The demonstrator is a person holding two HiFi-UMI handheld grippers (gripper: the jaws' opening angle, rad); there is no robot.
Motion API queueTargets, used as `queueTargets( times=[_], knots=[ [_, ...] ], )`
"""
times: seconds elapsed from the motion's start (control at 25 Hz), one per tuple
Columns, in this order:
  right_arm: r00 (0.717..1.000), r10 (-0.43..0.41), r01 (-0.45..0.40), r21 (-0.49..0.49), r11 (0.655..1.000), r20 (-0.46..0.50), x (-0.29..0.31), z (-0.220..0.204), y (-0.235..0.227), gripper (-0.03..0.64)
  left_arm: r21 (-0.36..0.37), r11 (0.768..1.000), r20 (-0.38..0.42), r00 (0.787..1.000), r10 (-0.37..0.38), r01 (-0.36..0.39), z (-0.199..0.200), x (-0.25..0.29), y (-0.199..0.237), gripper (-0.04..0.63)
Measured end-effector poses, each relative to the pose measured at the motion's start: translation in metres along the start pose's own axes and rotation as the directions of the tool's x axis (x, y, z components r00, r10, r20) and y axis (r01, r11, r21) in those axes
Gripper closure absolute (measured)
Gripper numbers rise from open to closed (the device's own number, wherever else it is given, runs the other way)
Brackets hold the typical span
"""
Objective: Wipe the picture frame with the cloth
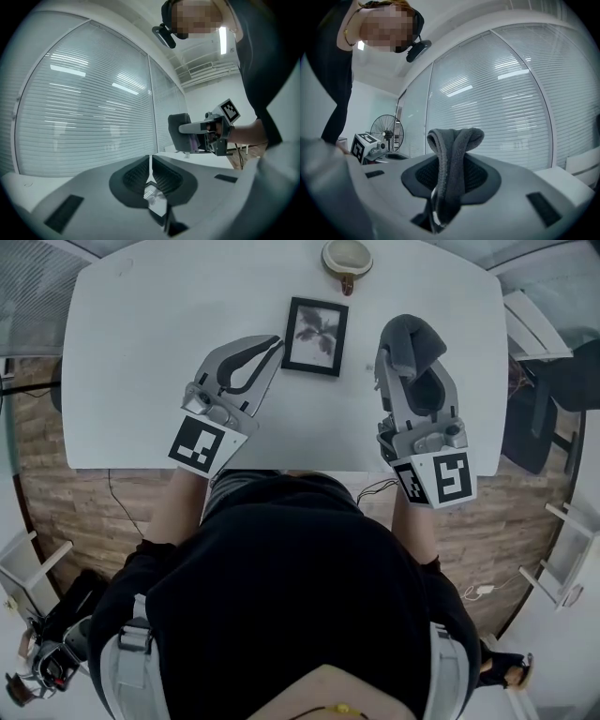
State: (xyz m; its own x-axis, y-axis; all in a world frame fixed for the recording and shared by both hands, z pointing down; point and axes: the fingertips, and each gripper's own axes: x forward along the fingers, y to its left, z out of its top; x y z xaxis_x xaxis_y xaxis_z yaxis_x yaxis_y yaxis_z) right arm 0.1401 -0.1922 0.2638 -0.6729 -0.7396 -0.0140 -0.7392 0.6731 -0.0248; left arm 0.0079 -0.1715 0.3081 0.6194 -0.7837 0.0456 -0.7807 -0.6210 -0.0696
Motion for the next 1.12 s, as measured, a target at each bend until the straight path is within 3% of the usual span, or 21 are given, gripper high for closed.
queueTargets(
  times=[0.08, 0.24, 0.4, 0.56, 0.76, 1.12],
  knots=[
    [1.000, 0.010, -0.010, 0.000, 1.000, 0.000, 0.000, -0.001, -0.001, 0.508, -0.010, 1.000, -0.001, 1.000, 0.008, -0.008, -0.003, 0.001, -0.001, 0.565],
    [1.000, 0.029, -0.029, 0.002, 1.000, 0.003, -0.001, -0.004, -0.002, 0.508, 0.001, 1.000, -0.026, 1.000, -0.009, 0.009, -0.013, 0.005, -0.009, 0.477],
    [0.999, 0.040, -0.040, 0.006, 0.999, 0.003, 0.002, -0.007, -0.003, 0.508, 0.010, 1.000, -0.037, 0.999, -0.007, 0.008, -0.019, 0.008, -0.013, 0.454],
    [0.999, 0.048, -0.048, 0.007, 0.999, 0.008, 0.003, -0.007, -0.005, 0.508, -0.004, 1.000, -0.059, 0.998, -0.002, 0.002, -0.027, 0.010, -0.013, 0.428],
    [0.998, 0.056, -0.056, 0.008, 0.998, 0.008, 0.000, -0.006, -0.007, 0.508, -0.038, 0.999, -0.106, 0.994, -0.004, 0.000, -0.041, 0.014, -0.013, 0.340],
    [0.998, 0.059, -0.059, 0.002, 0.998, 0.007, -0.004, -0.007, -0.010, 0.508, -0.034, 0.999, -0.179, 0.983, -0.031, 0.026, -0.065, 0.018, -0.020, 0.304]
  ],
)
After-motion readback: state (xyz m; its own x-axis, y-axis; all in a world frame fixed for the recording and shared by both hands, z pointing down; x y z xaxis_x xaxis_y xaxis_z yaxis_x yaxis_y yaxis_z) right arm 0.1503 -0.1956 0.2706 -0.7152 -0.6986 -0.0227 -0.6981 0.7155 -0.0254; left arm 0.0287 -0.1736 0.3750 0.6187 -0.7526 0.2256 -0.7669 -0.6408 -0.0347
